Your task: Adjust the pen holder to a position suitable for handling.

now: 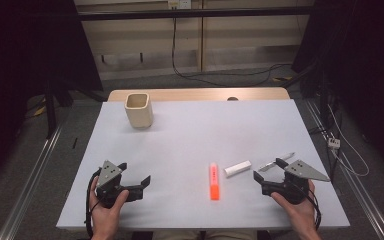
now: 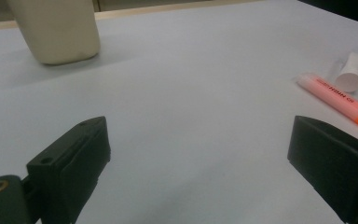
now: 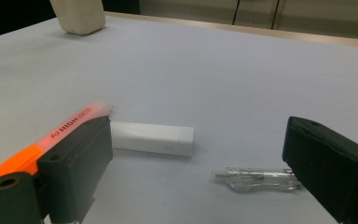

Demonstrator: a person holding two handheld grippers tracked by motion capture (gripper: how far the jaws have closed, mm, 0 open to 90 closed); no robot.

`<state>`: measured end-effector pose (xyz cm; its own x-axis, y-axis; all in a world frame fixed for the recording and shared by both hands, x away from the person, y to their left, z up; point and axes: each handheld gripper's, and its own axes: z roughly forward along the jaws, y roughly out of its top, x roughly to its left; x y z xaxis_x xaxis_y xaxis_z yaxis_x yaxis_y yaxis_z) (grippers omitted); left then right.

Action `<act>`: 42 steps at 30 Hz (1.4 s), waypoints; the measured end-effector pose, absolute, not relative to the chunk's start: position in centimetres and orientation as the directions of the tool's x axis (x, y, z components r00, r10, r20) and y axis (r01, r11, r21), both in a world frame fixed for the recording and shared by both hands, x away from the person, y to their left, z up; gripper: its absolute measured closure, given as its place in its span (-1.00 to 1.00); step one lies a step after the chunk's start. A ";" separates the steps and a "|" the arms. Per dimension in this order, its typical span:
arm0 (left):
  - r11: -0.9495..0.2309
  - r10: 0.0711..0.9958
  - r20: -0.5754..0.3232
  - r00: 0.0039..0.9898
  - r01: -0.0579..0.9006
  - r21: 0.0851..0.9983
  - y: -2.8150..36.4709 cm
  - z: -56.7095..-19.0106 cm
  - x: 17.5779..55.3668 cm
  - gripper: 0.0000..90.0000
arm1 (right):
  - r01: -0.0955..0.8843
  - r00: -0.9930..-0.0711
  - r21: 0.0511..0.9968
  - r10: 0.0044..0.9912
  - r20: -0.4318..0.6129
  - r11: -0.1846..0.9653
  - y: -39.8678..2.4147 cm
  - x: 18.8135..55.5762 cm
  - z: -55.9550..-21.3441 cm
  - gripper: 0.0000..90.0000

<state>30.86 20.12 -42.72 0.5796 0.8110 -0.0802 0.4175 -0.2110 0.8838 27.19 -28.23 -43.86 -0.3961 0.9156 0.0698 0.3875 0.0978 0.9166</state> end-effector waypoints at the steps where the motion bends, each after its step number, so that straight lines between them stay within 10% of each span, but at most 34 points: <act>1: -0.211 0.810 -0.081 0.581 0.417 0.884 20.1 -42.8 30.9 -0.88 | 0.388 -0.396 0.917 0.916 0.070 0.098 -28.2 27.2 -43.9 -0.81; 42: -0.200 0.819 -0.135 0.557 0.499 0.843 19.4 -38.6 40.0 -0.78 | 0.420 -0.400 0.903 0.912 0.094 0.091 -28.5 27.5 -44.2 -0.81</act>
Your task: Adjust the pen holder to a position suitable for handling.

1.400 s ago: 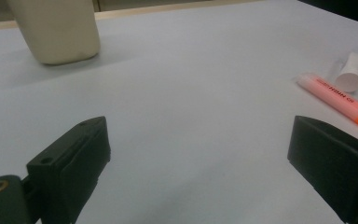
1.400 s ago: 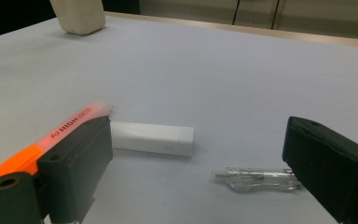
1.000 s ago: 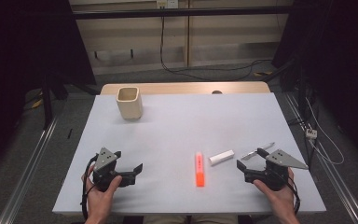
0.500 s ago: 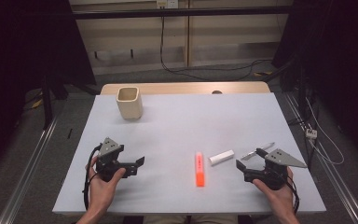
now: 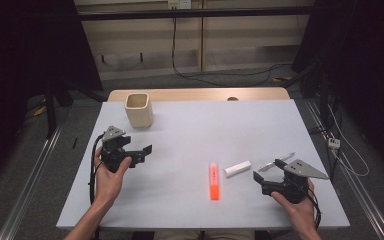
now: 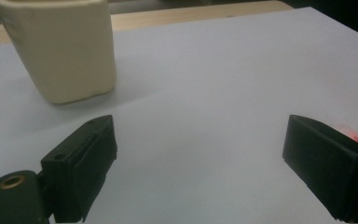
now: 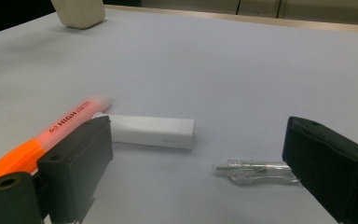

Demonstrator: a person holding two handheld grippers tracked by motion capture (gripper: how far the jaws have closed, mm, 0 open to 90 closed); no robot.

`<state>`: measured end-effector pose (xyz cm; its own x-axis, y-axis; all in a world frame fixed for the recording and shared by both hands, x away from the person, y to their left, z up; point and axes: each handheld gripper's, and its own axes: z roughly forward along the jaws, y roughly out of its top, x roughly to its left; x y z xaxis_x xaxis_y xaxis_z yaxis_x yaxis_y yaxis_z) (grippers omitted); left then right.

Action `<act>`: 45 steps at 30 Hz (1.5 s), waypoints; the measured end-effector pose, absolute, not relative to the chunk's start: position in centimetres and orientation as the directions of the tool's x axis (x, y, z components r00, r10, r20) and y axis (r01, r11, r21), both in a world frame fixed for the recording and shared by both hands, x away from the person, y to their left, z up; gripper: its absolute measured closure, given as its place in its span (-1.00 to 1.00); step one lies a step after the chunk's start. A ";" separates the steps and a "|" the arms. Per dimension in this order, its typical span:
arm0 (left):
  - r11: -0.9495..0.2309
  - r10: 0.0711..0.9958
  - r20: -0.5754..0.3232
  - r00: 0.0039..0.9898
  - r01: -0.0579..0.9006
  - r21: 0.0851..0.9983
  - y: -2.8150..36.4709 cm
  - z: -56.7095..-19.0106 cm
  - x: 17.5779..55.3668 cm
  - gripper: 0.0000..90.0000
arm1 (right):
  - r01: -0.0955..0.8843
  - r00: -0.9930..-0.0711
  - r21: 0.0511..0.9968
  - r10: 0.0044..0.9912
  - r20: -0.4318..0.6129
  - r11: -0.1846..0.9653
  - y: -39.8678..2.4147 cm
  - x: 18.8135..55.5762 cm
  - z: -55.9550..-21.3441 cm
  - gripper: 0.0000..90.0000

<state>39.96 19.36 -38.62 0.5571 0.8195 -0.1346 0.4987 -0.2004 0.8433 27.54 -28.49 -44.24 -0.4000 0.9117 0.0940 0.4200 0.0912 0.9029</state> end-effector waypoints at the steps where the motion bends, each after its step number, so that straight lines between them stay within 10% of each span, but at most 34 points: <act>1: -0.201 0.822 -0.131 0.554 0.497 0.844 19.4 -38.4 40.3 -0.78 | 0.421 -0.403 0.902 0.911 0.091 0.096 -28.5 27.6 -44.3 -0.81; 17: -0.235 0.875 -0.058 0.480 0.526 0.817 20.4 -35.0 46.9 -0.82 | 0.419 -0.414 0.901 0.907 0.079 0.112 -27.9 27.8 -44.1 -0.81; 23: -0.133 0.882 -0.183 0.433 0.603 0.786 21.2 -35.4 50.2 -0.76 | 0.418 -0.423 0.900 0.903 0.073 0.123 -27.7 28.0 -44.2 -0.81; 36: -0.117 0.916 -0.168 0.365 0.642 0.758 21.9 -35.8 54.7 -0.77 | 0.428 -0.427 0.896 0.900 0.084 0.119 -27.6 28.0 -44.3 -0.82; 45: -0.064 0.935 -0.176 0.307 0.637 0.768 22.6 -36.9 56.9 -0.34 | 0.429 -0.430 0.894 0.900 0.075 0.130 -27.4 28.1 -44.3 -0.82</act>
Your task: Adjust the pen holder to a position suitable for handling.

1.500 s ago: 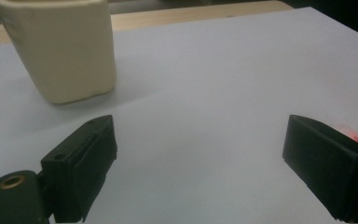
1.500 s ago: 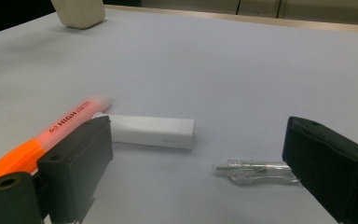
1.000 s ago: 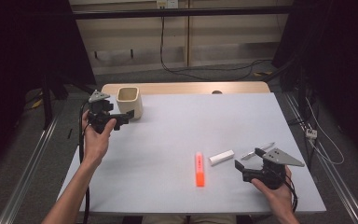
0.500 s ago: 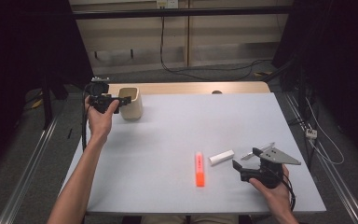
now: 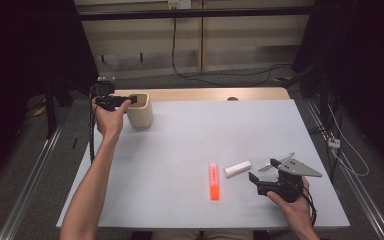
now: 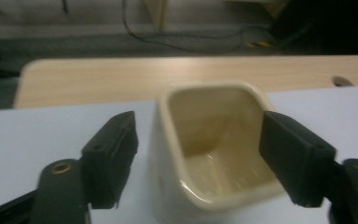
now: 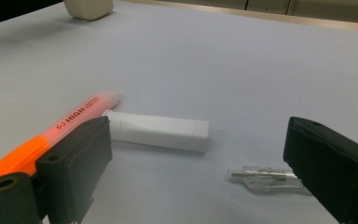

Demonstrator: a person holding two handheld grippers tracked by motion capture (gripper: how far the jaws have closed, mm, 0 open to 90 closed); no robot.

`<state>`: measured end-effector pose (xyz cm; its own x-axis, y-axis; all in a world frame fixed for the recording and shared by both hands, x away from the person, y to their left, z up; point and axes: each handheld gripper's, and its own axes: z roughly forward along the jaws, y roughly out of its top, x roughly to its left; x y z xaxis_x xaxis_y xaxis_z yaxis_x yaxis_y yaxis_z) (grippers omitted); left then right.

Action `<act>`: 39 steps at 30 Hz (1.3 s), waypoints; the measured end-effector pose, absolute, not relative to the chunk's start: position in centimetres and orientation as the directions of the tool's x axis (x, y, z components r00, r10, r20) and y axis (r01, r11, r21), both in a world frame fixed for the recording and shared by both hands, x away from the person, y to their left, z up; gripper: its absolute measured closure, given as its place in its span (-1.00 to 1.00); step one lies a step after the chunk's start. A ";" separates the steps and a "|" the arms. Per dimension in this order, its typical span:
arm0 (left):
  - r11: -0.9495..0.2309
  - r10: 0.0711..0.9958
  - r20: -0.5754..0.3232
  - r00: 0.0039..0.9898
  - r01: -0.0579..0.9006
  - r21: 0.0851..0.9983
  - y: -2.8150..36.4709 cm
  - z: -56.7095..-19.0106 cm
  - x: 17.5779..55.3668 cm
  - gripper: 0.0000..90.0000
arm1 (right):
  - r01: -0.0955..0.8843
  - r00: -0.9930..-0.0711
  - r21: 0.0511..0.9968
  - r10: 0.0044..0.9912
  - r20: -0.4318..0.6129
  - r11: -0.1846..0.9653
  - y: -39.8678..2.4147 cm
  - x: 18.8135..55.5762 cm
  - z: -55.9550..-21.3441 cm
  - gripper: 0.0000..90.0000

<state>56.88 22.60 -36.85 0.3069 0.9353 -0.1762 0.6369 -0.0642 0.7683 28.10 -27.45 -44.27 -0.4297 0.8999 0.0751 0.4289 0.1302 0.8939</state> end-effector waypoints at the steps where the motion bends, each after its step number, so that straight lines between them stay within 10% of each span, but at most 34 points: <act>1: -0.041 0.932 -0.204 0.299 0.646 0.762 22.6 -37.1 57.1 -0.32 | 0.429 -0.427 0.894 0.901 0.076 0.128 -27.5 28.1 -44.3 -0.82; 19: -0.129 0.950 -0.116 0.288 0.706 0.697 21.8 -38.9 58.4 0.56 | 0.435 -0.432 0.892 0.898 0.084 0.126 -27.6 28.1 -44.3 -0.82; 39: -0.165 0.950 -0.092 0.299 0.729 0.664 21.6 -38.7 58.9 0.71 | 0.443 -0.436 0.887 0.896 0.086 0.130 -27.6 28.2 -44.4 -0.82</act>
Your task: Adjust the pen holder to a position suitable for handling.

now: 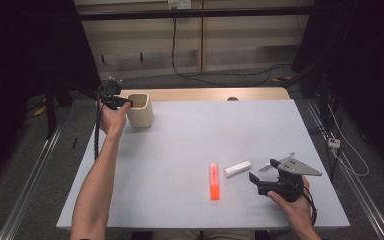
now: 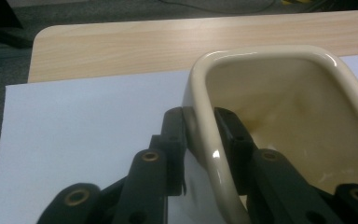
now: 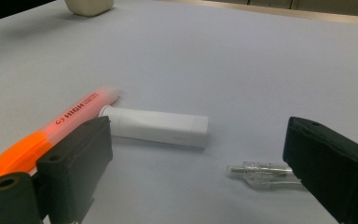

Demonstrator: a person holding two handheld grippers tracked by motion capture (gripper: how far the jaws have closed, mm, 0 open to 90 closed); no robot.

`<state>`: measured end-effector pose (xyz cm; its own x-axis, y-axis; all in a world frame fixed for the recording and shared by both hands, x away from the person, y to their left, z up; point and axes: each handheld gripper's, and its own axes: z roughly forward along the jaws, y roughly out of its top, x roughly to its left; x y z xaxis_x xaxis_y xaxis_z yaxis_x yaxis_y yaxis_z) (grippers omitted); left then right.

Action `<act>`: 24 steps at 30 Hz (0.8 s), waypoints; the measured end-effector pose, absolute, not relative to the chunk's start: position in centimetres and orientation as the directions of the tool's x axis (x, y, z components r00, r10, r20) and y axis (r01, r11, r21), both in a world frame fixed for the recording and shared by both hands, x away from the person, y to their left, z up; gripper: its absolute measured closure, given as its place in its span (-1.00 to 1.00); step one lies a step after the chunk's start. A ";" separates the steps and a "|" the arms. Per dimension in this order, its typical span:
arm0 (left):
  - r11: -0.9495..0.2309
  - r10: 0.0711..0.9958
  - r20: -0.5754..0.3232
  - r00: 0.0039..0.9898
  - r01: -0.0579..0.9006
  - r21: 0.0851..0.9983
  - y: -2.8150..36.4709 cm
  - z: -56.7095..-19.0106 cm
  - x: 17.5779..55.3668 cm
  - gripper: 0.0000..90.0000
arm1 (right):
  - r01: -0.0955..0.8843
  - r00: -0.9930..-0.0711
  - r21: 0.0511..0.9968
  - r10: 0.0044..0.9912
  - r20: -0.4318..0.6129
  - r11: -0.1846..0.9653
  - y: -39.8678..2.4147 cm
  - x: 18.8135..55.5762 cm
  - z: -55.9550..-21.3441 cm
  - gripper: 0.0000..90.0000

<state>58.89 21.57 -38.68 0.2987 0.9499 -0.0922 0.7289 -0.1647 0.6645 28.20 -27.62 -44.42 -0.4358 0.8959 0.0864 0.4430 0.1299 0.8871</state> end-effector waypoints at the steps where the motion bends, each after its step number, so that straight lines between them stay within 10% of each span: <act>1: -0.181 0.948 -0.077 0.307 0.726 0.663 21.5 -38.7 58.9 0.73 | 0.443 -0.436 0.887 0.896 0.087 0.130 -27.6 28.2 -44.4 -0.82; 24: -0.227 0.923 -0.067 0.378 0.678 0.699 20.4 -37.8 57.6 0.84 | 0.441 -0.432 0.888 0.898 0.083 0.130 -27.7 28.0 -44.3 -0.82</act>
